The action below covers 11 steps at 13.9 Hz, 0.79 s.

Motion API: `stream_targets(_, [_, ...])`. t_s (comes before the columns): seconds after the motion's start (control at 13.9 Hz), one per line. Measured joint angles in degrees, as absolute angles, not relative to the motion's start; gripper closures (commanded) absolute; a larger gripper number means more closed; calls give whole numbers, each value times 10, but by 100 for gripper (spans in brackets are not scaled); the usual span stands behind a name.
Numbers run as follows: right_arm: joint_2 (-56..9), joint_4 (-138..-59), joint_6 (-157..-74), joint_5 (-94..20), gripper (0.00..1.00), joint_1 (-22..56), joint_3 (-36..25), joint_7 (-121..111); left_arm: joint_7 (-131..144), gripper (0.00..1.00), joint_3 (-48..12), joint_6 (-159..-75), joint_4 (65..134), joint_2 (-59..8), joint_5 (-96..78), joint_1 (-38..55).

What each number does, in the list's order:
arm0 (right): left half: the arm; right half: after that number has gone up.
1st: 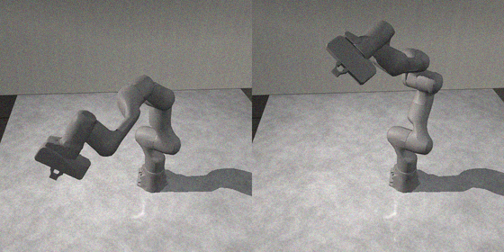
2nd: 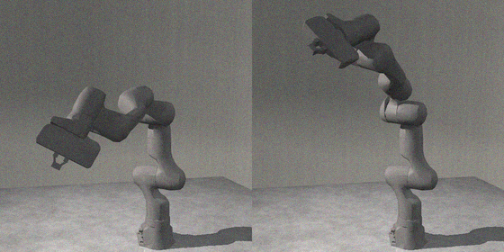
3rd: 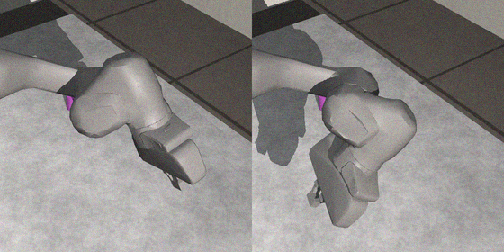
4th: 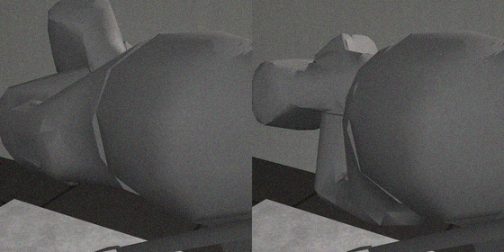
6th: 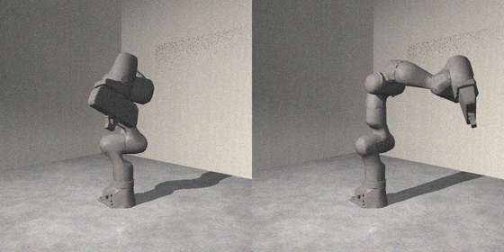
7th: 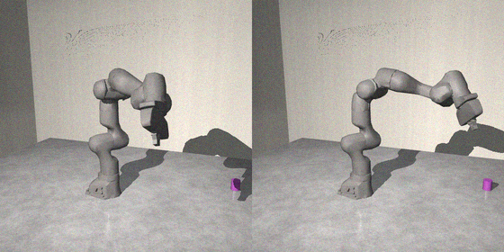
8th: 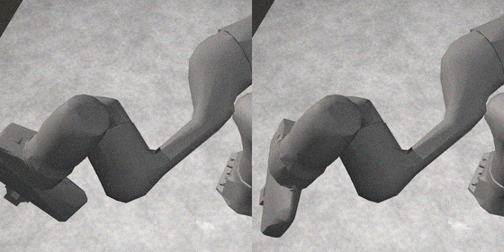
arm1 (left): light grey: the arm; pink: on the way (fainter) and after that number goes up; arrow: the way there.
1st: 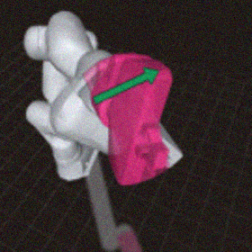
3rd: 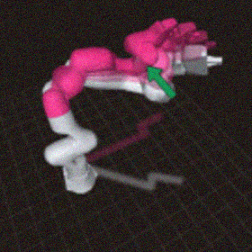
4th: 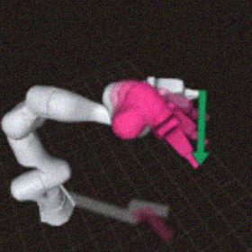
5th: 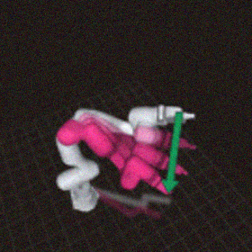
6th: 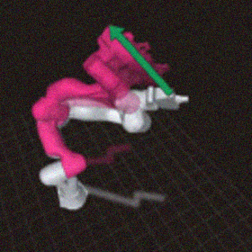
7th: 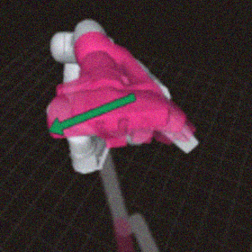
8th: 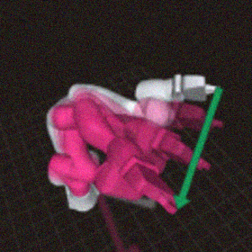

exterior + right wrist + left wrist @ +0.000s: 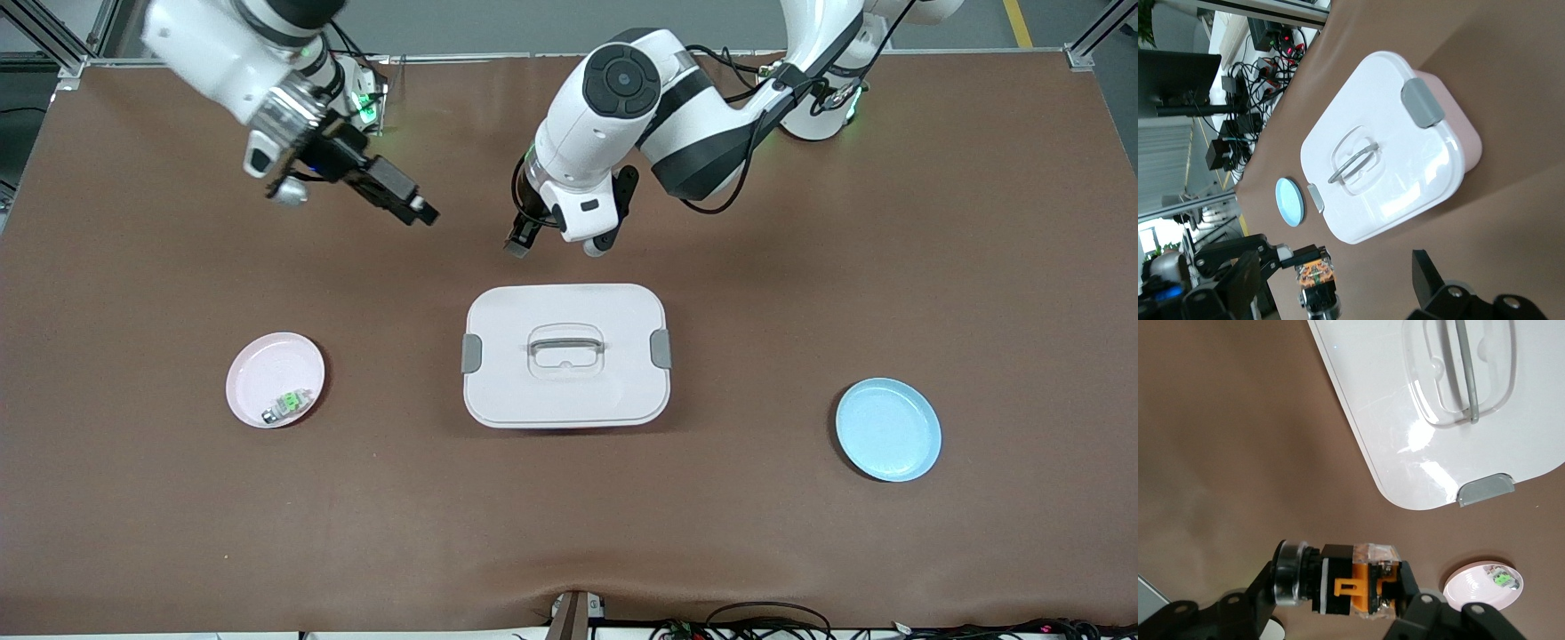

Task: Transfer orange switch to right arm and place
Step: 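Carry the switch above the box while the right gripper reaches it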

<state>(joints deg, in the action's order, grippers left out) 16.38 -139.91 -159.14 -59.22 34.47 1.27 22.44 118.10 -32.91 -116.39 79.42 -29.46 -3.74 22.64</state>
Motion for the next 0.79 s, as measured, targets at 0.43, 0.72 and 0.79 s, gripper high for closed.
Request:
stream_targets(0.43, [61, -1340, -1659, -727, 0, 407, 11, 144, 1181, 100, -324, -1164, 793, -302, -37, 233])
stream_targets(0.72, [49, -1319, -1675, -745, 0, 423, 11, 136, 1181, 100, -321, -1165, 791, -306, -34, 234])
stream_targets(0.79, [45, -1316, -1682, -745, 0, 427, 11, 133, 1181, 100, -320, -1164, 791, -306, -34, 234])
